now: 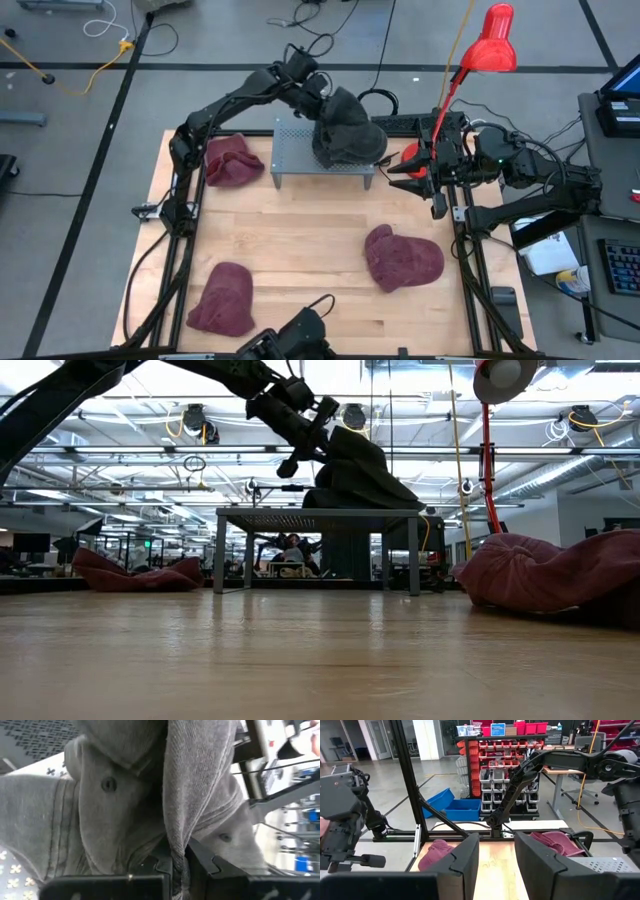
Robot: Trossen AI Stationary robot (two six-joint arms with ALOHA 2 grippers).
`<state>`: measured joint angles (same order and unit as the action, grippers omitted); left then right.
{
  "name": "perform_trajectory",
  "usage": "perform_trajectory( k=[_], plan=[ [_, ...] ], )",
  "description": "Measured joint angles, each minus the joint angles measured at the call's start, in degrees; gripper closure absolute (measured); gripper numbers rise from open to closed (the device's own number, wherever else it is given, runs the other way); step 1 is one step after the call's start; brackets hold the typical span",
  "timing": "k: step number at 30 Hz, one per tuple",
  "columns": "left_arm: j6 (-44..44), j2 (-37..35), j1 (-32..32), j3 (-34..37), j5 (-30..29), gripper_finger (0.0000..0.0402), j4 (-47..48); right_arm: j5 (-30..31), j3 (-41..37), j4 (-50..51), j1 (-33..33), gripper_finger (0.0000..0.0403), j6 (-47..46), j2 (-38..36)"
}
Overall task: Pick & Place hat
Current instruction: Stack the right black cap on the black cap on the shelf, then put the bottom right maroon cap on the shelf
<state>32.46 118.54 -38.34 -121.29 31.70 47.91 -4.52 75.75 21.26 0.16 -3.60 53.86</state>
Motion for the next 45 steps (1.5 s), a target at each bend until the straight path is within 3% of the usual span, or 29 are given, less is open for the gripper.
perform_trajectory(
  k=[12, 22, 29, 38, 45],
  plan=[
    [-1.37, 0.00, 1.26, 2.98, -4.99, 0.0368, 1.85, 0.01, 0.01, 0.00, -0.01, 0.0284, 1.88, 0.01],
    [-0.22, -0.97, 0.32, 3.03, -7.28, 0.0172, 1.82, 0.51, 0.00, 0.02, -0.01, 0.0284, 0.97, 0.01],
    [1.15, -3.61, -0.26, 3.05, -7.30, 0.0094, 2.00, 3.35, 0.01, 1.38, 0.97, 0.0267, -3.66, 0.06],
    [-4.61, -10.15, 1.10, 3.05, -7.74, 0.0073, 9.01, 3.20, 0.02, 12.31, 2.90, 0.0165, -15.09, 0.07],
    [-12.78, -15.95, 6.35, 3.05, -8.75, 0.0093, 15.04, 2.87, 0.01, 18.87, 2.86, 0.0140, -19.83, 0.07]
  ],
)
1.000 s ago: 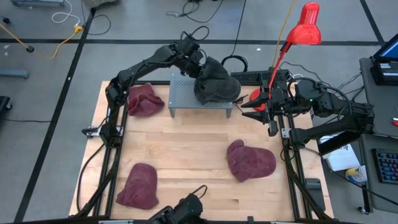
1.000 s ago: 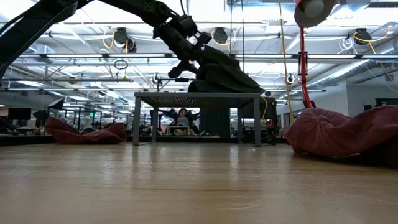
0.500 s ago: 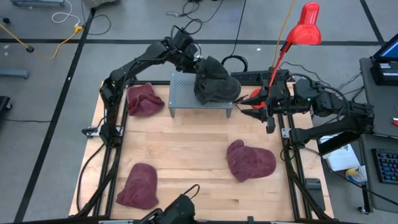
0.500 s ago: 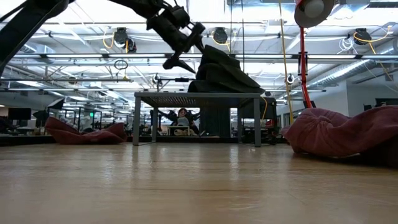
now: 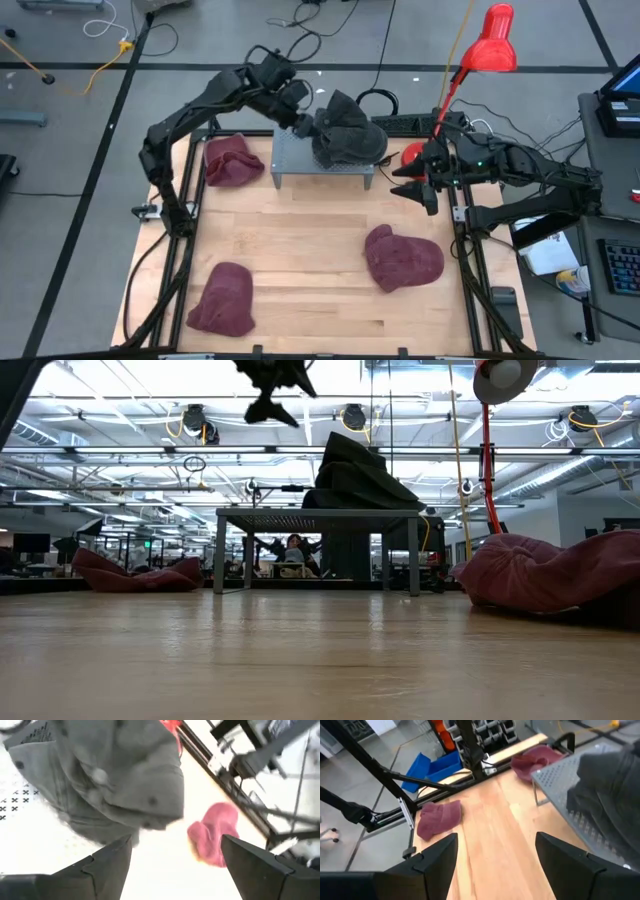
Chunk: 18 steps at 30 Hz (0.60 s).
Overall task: Pick & Place hat
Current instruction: Put the bottom right maroon cap on the shelf
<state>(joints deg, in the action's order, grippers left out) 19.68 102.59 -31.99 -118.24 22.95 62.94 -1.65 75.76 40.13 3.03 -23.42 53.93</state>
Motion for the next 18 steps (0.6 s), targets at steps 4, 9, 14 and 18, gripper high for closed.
perform_trajectory(
  k=[4, 9, 14, 18],
  plan=[
    [-3.60, -3.10, 4.10, 0.00, -3.63, 0.0101, 4.81, 0.09, 0.01, 1.17, 0.00, 0.0145, -3.14, 0.00],
    [-4.66, -6.89, 9.56, -0.02, -7.84, 0.0100, 10.75, 0.09, 0.01, 2.92, 0.00, 0.0148, -8.39, 0.03],
    [-3.47, -10.32, 15.45, -0.02, -13.29, 0.0089, 13.36, 0.09, 0.01, 5.85, 0.00, 0.0149, -13.11, 0.15],
    [-2.96, -12.46, 20.47, -0.02, -16.35, 0.0081, 13.65, 0.09, 0.01, 9.60, 0.00, 0.0149, -18.25, 0.15]
  ],
)
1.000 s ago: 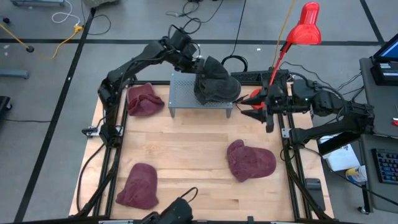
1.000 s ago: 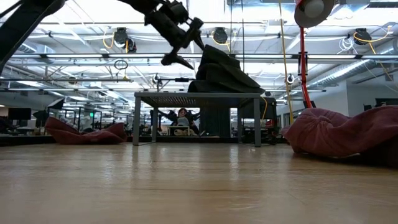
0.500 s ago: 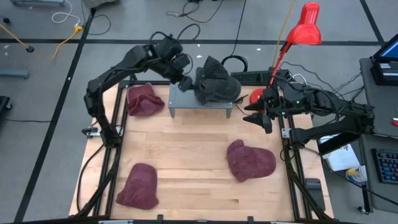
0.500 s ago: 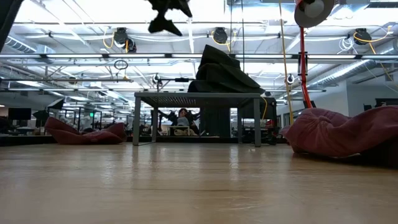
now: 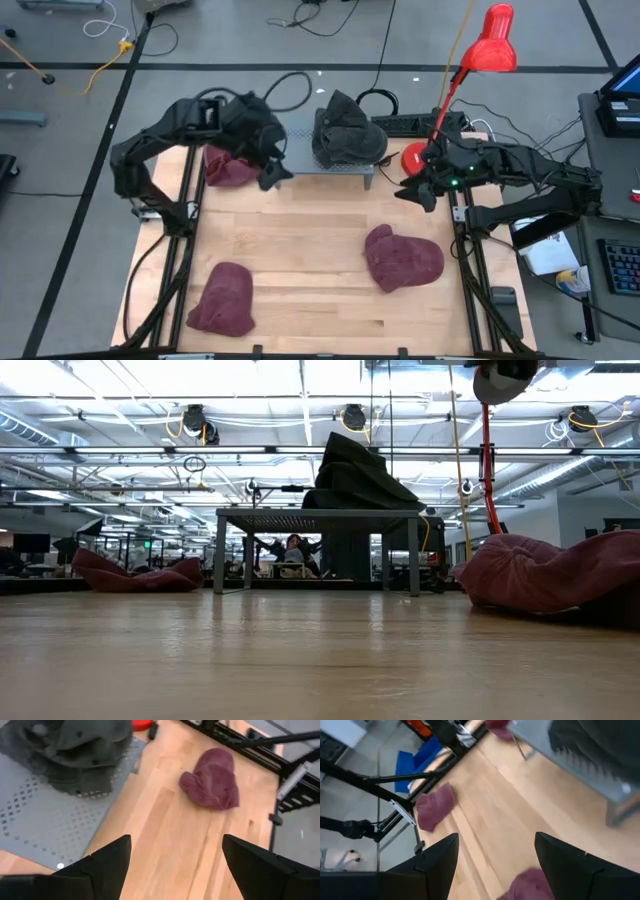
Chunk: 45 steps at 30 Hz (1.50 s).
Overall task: Pick & Place hat
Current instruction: Put the bottom right maroon cap on the shelf
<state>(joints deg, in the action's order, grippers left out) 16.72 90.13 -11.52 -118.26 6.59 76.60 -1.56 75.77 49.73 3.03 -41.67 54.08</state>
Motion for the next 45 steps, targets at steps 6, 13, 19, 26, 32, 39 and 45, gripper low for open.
perform_trajectory(
  k=[6, 13, 19, 26, 32, 39, 45],
  plan=[
    [2.51, -1.81, 7.14, 0.00, -6.89, 0.0086, -0.03, 0.18, 0.02, 10.44, -0.04, 0.0149, -13.50, 1.22],
    [4.84, -2.08, 11.76, 0.00, -9.53, 0.0096, 0.00, 4.00, 0.02, 18.72, -5.17, 0.0149, -29.51, 5.31],
    [6.16, -2.10, 14.18, 0.00, -9.55, 0.0087, 0.02, 11.13, 0.02, 19.52, -14.26, 0.0149, -48.53, 7.99],
    [6.05, -2.93, 15.88, 0.04, -9.55, 0.0078, 0.43, 18.61, 0.02, 21.63, -25.39, 0.0149, -69.31, 12.49],
    [5.00, -3.82, 16.78, 0.09, -9.55, 0.0078, 0.45, 19.48, 0.02, 27.33, -31.11, 0.0149, -79.27, 15.84],
    [5.89, -4.72, 16.86, 0.00, -9.64, 0.0078, 0.73, 19.37, 0.02, 28.71, -33.84, 0.0149, -80.73, 18.13],
    [7.11, -4.75, 17.28, 0.00, -9.60, 0.0078, 0.79, 17.79, 0.01, 30.69, -34.27, 0.0149, -79.61, 22.29]
  ],
)
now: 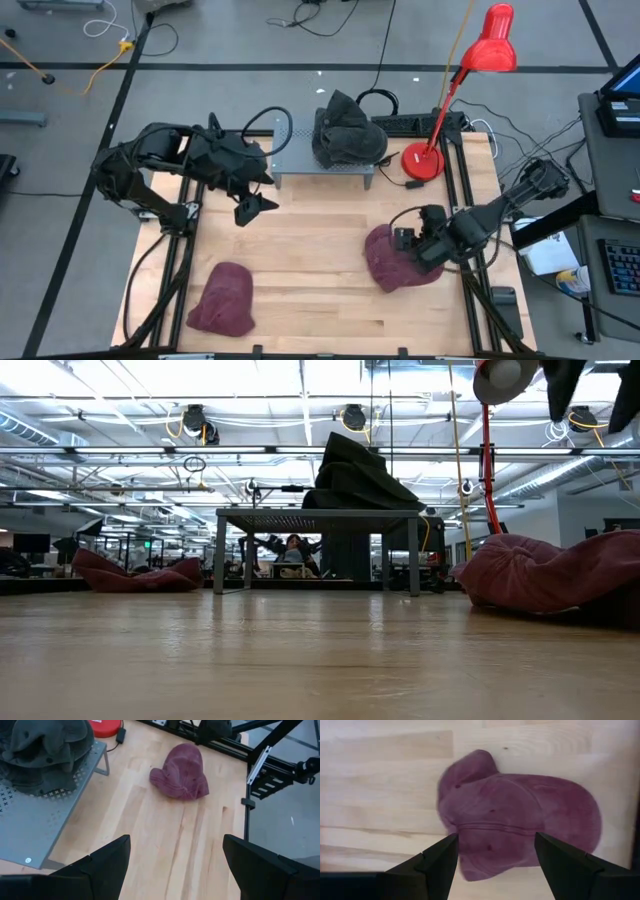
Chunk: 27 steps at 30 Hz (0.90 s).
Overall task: Pick & Place hat
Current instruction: Put the bottom right maroon cap on the shelf
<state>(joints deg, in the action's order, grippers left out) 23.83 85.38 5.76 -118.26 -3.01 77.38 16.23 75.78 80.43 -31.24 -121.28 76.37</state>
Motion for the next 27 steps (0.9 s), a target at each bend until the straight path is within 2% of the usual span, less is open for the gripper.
perform_trajectory(
  k=[12, 20, 27],
  plan=[
    [3.48, 0.00, 0.07, 0.00, 0.38, 0.0078, -0.02, -7.59, -1.74, 0.73, 0.00, 0.0149, 4.99, 10.27],
    [2.32, 0.00, 0.07, 0.00, 0.36, 0.0078, -0.04, -9.05, -10.65, -4.94, 0.00, 0.0149, 2.37, 10.48],
    [2.21, 0.00, 0.07, 0.00, 0.04, 0.0078, -0.01, -9.46, -16.61, -14.37, 0.22, 0.0149, 4.59, 10.37]
  ],
)
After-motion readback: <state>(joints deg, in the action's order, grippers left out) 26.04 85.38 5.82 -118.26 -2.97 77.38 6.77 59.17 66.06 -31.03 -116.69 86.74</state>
